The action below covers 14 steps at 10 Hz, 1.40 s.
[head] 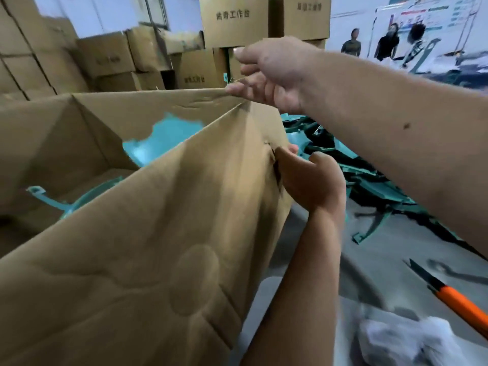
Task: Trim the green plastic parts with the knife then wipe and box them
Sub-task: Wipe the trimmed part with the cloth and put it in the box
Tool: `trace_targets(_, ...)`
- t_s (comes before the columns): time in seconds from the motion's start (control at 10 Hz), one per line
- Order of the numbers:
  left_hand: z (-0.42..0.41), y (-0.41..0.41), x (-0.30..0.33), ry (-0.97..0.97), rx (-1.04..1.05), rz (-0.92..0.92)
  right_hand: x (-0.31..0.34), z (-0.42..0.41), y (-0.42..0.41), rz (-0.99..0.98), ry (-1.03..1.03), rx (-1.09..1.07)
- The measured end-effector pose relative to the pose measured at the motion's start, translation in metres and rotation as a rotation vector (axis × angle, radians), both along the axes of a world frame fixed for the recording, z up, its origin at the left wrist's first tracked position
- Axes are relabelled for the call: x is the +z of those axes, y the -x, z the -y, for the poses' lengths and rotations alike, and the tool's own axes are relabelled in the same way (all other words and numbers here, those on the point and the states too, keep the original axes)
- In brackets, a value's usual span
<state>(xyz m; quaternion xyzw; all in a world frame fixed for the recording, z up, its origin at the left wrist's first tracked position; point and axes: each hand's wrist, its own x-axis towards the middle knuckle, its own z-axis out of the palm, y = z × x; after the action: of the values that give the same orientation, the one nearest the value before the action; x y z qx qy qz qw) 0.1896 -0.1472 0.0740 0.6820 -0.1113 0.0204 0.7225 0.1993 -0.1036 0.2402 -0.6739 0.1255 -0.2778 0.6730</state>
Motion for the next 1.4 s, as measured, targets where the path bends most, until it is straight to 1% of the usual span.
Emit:
trace_targets(0.1, -0.004, -0.003, -0.001, -0.099, 0.000, 0.145, -0.025, 0.023, 0.008, 0.052, -0.049, -0.156)
trace_targets(0.2, -0.013, -0.005, -0.021, -0.182, -0.046, 0.284, -0.070, 0.060, 0.038, -0.053, -0.016, -0.312)
trace_targets(0.3, -0.012, -0.007, -0.049, -0.322, -0.150, 0.310, -0.127, 0.097, 0.081, -0.229, 0.062, -0.530)
trace_targets(0.4, 0.002, 0.006, -0.066, -0.440, -0.259, 0.231, -0.174, 0.124, 0.123, -0.440, 0.151, -0.743)
trace_targets(0.5, 0.017, 0.022, -0.074, -0.396, -0.408, -0.054, -0.194, 0.125, 0.142, -0.541, 0.393, -0.792)
trace_targets(0.6, 0.025, 0.037, -0.080, -0.093, -0.564, -0.376, -0.190, 0.116, 0.146, -0.478, 0.629, -0.838)
trace_targets(0.7, 0.026, 0.043, -0.091, -0.177, -0.491, -0.296, -0.178, 0.120, 0.152, -0.449, 0.760, -0.973)
trace_targets(0.8, 0.025, 0.049, -0.095, -0.277, -0.453, -0.218, -0.170, 0.132, 0.149, -0.710, 1.145, -0.940)
trace_targets(0.9, 0.026, 0.057, -0.092, -0.419, -0.337, -0.094, -0.160, 0.143, 0.123, -0.867, 1.343, -0.680)
trace_targets(1.0, 0.029, 0.062, -0.081, -0.342, -0.134, 0.063, -0.152, 0.157, 0.087, -0.822, 1.312, -0.506)
trace_targets(1.1, 0.037, 0.059, -0.065, -0.140, -0.065, 0.088, -0.144, 0.164, 0.055, -0.772, 1.189, -0.573)
trace_targets(1.2, 0.043, 0.049, -0.050, 0.036, -0.130, -0.173, -0.139, 0.169, 0.045, -0.804, 1.231, -0.614)
trace_targets(1.3, 0.046, 0.039, -0.039, 0.069, -0.200, -0.347, -0.139, 0.176, 0.054, -0.803, 1.357, -0.657)
trace_targets(1.4, 0.047, 0.031, -0.031, 0.039, -0.243, -0.401, -0.142, 0.168, 0.075, -0.761, 1.450, -0.789)
